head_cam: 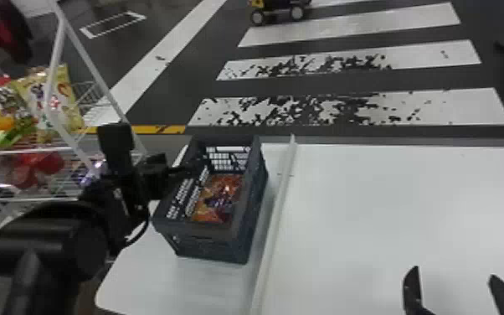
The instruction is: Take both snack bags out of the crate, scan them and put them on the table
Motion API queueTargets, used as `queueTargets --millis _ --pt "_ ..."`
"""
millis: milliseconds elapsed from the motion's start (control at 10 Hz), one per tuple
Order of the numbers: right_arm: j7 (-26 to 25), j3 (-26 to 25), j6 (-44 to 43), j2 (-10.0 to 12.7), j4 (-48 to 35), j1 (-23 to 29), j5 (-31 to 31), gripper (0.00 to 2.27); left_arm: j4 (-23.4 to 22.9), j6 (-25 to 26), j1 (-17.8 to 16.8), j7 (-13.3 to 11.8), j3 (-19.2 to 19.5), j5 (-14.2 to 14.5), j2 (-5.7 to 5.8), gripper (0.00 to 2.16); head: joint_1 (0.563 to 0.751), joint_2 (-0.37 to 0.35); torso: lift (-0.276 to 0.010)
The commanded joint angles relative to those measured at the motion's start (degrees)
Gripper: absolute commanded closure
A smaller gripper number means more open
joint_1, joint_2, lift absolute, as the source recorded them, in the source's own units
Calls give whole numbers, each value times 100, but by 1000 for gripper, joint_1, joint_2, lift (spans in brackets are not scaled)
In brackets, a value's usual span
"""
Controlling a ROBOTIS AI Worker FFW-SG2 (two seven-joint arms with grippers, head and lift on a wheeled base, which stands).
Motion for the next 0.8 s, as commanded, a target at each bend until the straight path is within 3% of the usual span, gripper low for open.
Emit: queueTargets --millis 0,100,300,700 --pt "0 59 112 7 3 5 35 39 296 737 -441 -32 -143 46 108 191 695 350 -94" --pt "0 103 164 7 -6 5 44 39 454 1159 -669 -111 -266 46 205 191 695 350 -94" --pt "0 156 252 7 -6 5 70 39 797 1739 -1109 -243 -503 2 275 191 695 350 -94" --pt "0 156 252 7 -6 32 79 39 1403 1862 -1636 -384 -960 -279 266 191 695 350 -94"
